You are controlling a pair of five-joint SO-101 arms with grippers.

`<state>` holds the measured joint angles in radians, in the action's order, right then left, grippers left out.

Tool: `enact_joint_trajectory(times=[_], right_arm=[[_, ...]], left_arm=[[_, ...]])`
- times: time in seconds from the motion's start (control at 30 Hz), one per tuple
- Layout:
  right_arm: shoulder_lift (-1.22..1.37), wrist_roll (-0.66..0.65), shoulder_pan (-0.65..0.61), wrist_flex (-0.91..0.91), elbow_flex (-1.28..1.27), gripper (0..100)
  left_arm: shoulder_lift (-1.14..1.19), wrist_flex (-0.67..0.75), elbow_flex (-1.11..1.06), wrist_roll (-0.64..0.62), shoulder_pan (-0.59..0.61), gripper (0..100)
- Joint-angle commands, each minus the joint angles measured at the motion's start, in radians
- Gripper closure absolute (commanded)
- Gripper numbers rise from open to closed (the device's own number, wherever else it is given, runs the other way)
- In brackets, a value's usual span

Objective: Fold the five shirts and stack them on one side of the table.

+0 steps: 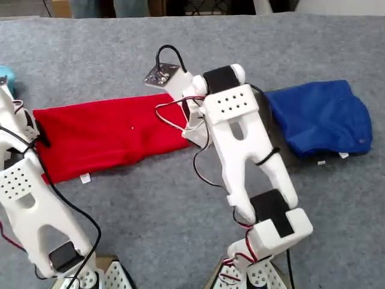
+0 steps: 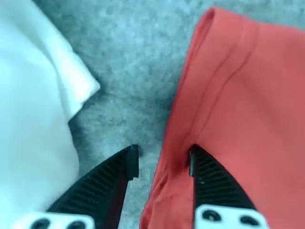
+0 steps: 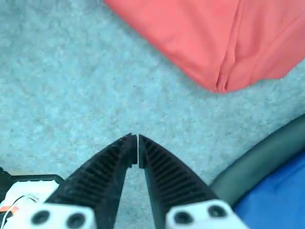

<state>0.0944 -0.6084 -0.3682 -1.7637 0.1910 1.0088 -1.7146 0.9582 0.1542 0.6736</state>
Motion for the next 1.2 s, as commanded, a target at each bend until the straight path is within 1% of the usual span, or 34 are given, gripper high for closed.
enact_joint_trajectory(times=[0.0, 0.13, 0.2, 0.3, 0.43, 0.53, 0.67, 0.8, 0.87, 1.03, 1.17], right_arm=[[-0.051, -0.008, 0.005, 0.005, -0.004, 98.5], [-0.051, -0.008, 0.003, 0.005, -0.004, 98.5], [-0.051, -0.008, 0.000, 0.006, -0.001, 98.5], [-0.056, -0.008, 0.000, 0.012, -0.002, 98.5], [-0.058, -0.008, 0.000, 0.011, -0.001, 98.5], [-0.058, -0.008, 0.000, 0.011, -0.001, 98.5], [-0.058, -0.008, 0.003, 0.011, -0.001, 98.5], [-0.058, -0.008, 0.003, 0.011, -0.001, 98.5], [-0.058, -0.008, 0.003, 0.011, -0.001, 98.5], [-0.059, -0.008, 0.005, 0.008, 0.001, 98.5], [-0.082, -0.008, 0.005, 0.009, 0.001, 98.5]], left_arm=[[0.063, -0.008, 0.088, 0.003, 0.010, 81], [0.097, -0.021, 0.102, 0.005, 0.005, 81], [0.094, -0.038, 0.094, 0.044, -0.010, 81], [0.094, -0.046, 0.067, 0.077, -0.033, 84], [0.092, -0.046, 0.012, 0.071, -0.059, 85], [0.092, -0.046, 0.007, 0.052, -0.059, 85], [0.092, -0.046, 0.005, 0.068, -0.061, 86], [0.094, -0.046, 0.005, 0.066, -0.062, 92], [0.095, -0.046, 0.005, 0.064, -0.064, 94], [0.100, -0.046, 0.007, 0.071, -0.076, 97], [0.100, -0.044, 0.012, 0.071, -0.077, 97]])
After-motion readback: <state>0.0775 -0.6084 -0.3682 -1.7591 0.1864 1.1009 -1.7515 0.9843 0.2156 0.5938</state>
